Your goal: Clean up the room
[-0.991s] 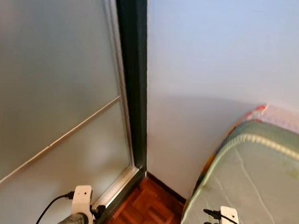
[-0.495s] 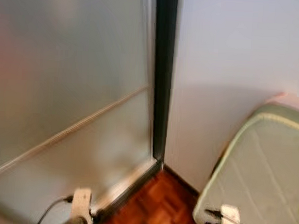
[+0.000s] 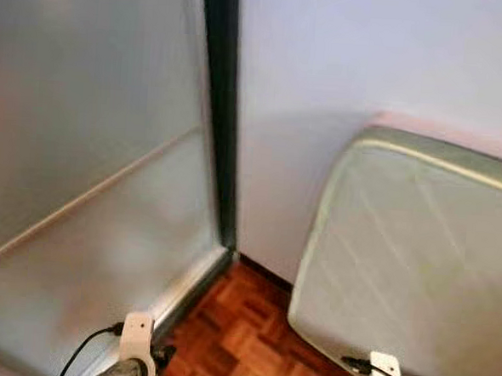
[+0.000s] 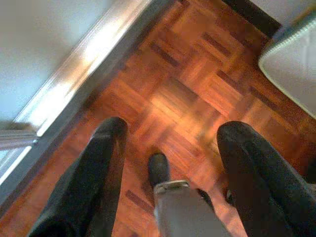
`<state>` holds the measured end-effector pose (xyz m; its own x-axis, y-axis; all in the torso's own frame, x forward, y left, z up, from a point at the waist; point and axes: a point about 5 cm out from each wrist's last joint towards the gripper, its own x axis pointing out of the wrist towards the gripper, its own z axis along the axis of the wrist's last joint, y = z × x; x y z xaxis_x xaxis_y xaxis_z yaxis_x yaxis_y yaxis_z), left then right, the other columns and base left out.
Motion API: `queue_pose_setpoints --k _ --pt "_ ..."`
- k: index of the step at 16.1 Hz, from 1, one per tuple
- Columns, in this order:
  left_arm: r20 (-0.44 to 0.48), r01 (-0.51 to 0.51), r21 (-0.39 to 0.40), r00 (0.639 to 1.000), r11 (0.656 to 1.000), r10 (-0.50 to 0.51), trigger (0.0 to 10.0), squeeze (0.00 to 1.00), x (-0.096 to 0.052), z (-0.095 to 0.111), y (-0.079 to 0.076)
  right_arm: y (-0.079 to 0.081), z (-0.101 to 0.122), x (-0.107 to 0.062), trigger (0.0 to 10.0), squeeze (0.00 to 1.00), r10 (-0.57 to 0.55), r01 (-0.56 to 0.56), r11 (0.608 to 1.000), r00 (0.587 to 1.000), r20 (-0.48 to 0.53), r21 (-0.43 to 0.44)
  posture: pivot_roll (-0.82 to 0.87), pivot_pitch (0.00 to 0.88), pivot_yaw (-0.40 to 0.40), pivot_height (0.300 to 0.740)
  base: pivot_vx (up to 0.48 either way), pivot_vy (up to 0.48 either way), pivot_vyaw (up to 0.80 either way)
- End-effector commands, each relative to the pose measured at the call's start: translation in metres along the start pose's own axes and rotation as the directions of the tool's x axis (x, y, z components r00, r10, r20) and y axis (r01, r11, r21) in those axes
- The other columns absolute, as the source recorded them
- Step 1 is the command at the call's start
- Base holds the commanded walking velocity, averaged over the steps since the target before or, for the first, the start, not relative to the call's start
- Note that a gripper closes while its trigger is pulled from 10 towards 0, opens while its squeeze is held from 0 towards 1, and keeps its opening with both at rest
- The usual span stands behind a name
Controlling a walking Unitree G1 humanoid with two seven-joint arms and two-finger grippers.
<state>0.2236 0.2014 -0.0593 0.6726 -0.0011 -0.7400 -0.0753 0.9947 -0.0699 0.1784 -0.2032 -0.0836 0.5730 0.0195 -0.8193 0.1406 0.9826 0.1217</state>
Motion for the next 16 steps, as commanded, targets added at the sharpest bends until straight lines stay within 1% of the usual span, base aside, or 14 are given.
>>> queue_pose_setpoints --k 1,10,13,16 --pt "-0.014 -0.011 -0.007 1.0 1.0 0.011 10.0 0.0 -0.0008 -0.0033 0.0023 -0.0004 0.0022 0.0003 10.0 0.0 -0.001 0.001 1.0 1.0 0.004 -0.002 -0.07 0.0 0.037 0.74 -0.259 0.0 0.0" --pt "-0.016 -0.015 -0.004 1.0 1.0 0.015 10.0 0.0 -0.0011 -0.0051 0.0026 -0.0012 0.0002 -0.0001 10.0 0.0 -0.007 0.007 1.0 1.0 -0.005 -0.003 -0.08 0.0 0.039 0.74 0.0 0.0 0.0" --pt "-0.017 -0.017 -0.004 1.0 1.0 0.017 10.0 0.0 -0.0013 -0.0057 0.0029 -0.0008 -0.0008 -0.0001 10.0 0.0 0.001 -0.001 1.0 1.0 -0.017 -0.023 -0.08 0.0 0.041 0.74 0.0 0.0 -0.71" --pt "-0.019 -0.016 -0.001 1.0 1.0 0.016 10.0 0.0 -0.0015 -0.0066 0.003 -0.0008 -0.0018 -0.0002 10.0 0.0 0.003 -0.003 1.0 1.0 -0.022 -0.024 -0.08 0.0 0.043 0.74 0.0 0.0 -0.78"
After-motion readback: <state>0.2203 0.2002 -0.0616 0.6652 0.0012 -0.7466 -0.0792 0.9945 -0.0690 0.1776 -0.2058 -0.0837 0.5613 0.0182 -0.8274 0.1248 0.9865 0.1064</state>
